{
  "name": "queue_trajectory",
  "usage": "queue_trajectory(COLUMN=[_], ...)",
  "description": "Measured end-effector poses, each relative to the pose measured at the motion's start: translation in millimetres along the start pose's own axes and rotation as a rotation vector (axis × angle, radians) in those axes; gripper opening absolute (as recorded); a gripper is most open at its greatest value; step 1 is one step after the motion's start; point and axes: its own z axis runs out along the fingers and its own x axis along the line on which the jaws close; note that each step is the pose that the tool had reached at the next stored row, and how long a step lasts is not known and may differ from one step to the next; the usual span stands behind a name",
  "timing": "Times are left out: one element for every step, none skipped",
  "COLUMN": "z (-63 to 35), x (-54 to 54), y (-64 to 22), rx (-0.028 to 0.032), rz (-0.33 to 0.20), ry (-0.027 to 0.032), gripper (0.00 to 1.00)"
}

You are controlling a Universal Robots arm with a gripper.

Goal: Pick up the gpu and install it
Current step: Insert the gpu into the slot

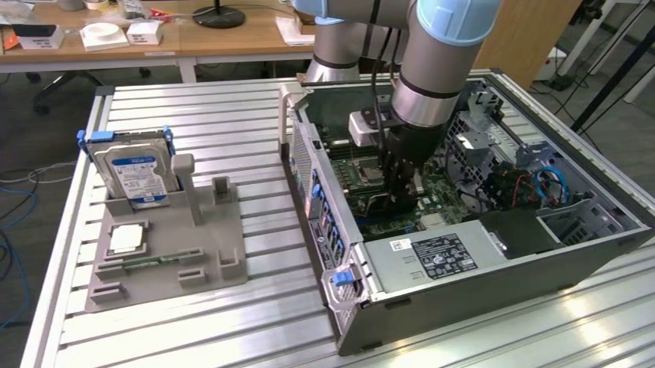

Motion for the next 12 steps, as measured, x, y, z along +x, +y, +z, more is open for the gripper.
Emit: queue_trajectory(z=[0.6, 0.4, 0.0, -0.1, -0.1, -0.1, -0.2, -1.2, -3.6, -6.5, -10.3, -14.8], x=[-0.1, 0.0, 0.0, 0.1, 0.1, 0.1, 0.1, 0.1, 0.1, 0.0, 0.0, -0.1], y=[0.4, 0.2, -0.1, -0.3, -0.3, -0.3, -0.3, -0.3, -0.3, -0.3, -0.3, -0.4], rx=[0.0007, 0.0017, 0.0013, 0.0012, 0.0011, 0.0011, 0.0011, 0.001, 0.001, 0.0011, 0.0011, 0.0012], rz=[0.001, 0.001, 0.0, 0.0, 0.0, 0.0, 0.0, 0.001, 0.002, 0.003, 0.003, 0.004], ry=[-0.0014, -0.0004, 0.0005, 0.0008, 0.0009, 0.0009, 0.0009, 0.0014, 0.0012, 0.001, 0.0011, 0.0009], gripper=[0.27, 0.33, 0.33, 0.33, 0.39, 0.39, 0.39, 0.39, 0.39, 0.39, 0.39, 0.39])
